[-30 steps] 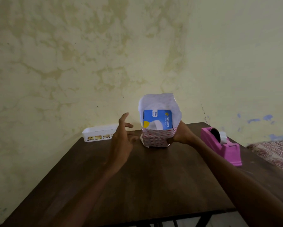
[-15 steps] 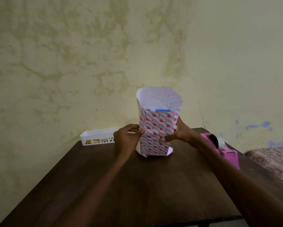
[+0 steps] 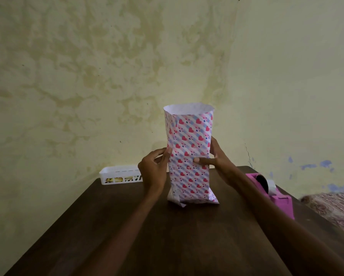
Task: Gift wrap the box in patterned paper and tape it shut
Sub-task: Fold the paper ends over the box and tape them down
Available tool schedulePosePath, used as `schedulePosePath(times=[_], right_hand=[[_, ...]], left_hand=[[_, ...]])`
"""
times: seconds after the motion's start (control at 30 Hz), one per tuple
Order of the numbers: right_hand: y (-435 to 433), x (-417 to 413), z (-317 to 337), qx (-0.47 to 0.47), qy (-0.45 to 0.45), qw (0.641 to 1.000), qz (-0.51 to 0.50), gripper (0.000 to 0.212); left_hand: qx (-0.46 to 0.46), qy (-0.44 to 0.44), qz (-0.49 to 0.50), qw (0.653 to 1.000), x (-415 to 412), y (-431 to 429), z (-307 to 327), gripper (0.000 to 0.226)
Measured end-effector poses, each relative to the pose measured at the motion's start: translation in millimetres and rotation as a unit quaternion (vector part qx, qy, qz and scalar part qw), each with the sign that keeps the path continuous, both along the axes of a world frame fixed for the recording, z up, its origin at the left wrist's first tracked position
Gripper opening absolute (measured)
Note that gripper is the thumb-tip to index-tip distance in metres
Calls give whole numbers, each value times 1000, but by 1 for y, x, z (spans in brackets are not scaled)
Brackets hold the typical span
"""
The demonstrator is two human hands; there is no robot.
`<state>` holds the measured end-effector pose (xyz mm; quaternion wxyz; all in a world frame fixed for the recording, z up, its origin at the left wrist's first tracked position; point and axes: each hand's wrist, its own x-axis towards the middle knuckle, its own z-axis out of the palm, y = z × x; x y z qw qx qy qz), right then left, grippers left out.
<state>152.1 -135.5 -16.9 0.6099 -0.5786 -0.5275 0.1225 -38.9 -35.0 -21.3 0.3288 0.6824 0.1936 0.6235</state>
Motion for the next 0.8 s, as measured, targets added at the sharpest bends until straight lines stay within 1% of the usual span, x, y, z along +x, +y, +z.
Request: schedulePosePath(times=[0.1,0.17,0.27,0.33,0.43,0.5,0.63,0.7,0.8], right_hand=[[1,-2,-1,11,21,1000,6,101],[3,-3,0,16,26,1000,6,102],[4,-5,2,24,25,999,0,103],[4,-6,5,25,20,999,-3,103],[1,-9,10,12,-12,1000,2,99],[-1,-12,12,2,-29,1000,9,95],[-5,-16,12,-14,-41,999,19,89],[-5,-19,11,-17,-31,999,26,81],[-4,-21,9,-9,25,999,32,75]], left_hand=[[-91,-23,-98,991,4,-3,0,31],[-120,-18,-147,982,8,-3,0,33],[-91,19,-142,985,12,-5,4,22],[-78,35,-135,987,15,-7,7,22],[-68,44,-134,988,18,-9,8,36],[-66,39,-135,988,20,-9,6,41],[-73,19,-172,982,25,-6,-2,54],[-84,11,-193,978,25,-8,-8,51],[-108,-13,-227,968,24,-10,-16,40]])
